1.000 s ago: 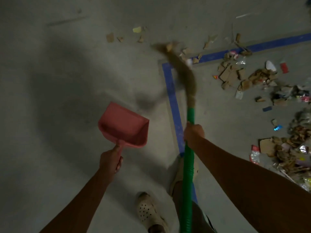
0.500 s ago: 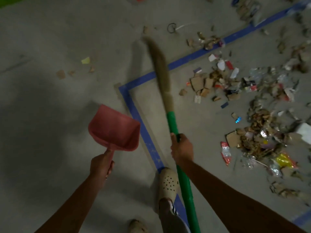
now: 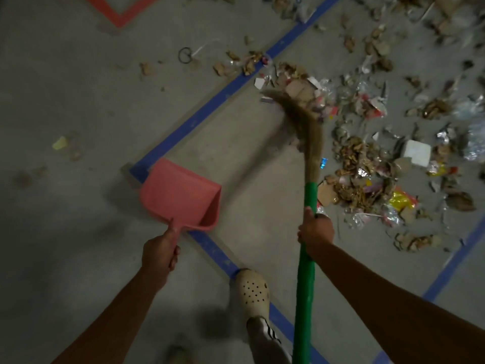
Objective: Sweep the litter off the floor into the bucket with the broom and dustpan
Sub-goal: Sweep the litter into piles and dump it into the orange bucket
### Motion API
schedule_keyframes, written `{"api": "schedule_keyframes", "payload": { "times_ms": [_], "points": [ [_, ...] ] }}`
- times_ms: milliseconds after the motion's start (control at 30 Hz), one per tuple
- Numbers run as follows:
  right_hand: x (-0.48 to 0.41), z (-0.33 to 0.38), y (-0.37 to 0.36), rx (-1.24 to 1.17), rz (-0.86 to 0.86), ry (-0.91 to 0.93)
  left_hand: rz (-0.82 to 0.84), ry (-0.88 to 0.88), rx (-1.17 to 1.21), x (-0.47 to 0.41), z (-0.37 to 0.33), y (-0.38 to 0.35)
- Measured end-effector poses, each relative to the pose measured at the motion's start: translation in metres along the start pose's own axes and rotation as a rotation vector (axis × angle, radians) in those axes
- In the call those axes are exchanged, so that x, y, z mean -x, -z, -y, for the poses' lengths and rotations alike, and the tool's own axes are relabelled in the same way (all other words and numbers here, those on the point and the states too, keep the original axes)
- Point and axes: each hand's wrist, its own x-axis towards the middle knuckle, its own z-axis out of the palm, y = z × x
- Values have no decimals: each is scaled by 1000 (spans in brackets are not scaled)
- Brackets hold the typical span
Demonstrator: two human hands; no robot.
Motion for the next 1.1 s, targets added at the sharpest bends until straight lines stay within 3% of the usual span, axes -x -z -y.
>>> {"api": "schedule_keyframes", "payload": {
  "times_ms": [167, 333, 533, 767, 967, 1100],
  "points": [
    [40, 24, 8, -189, -93, 88, 41, -6, 35, 0, -6, 12],
    [102, 50, -32, -201, -3, 115, 63, 15, 67, -7, 0, 70],
    [197, 66, -126, -54, 139, 178, 26, 40, 105, -36, 13, 189],
    [319, 68, -263, 189, 391, 431, -85, 128, 168, -80, 56, 340],
    [384, 80, -376, 745, 581, 687, -199, 167, 185, -119, 96, 431],
    [379, 88, -441, 961, 580, 697, -228, 213, 199, -142, 117, 462]
  ]
}}
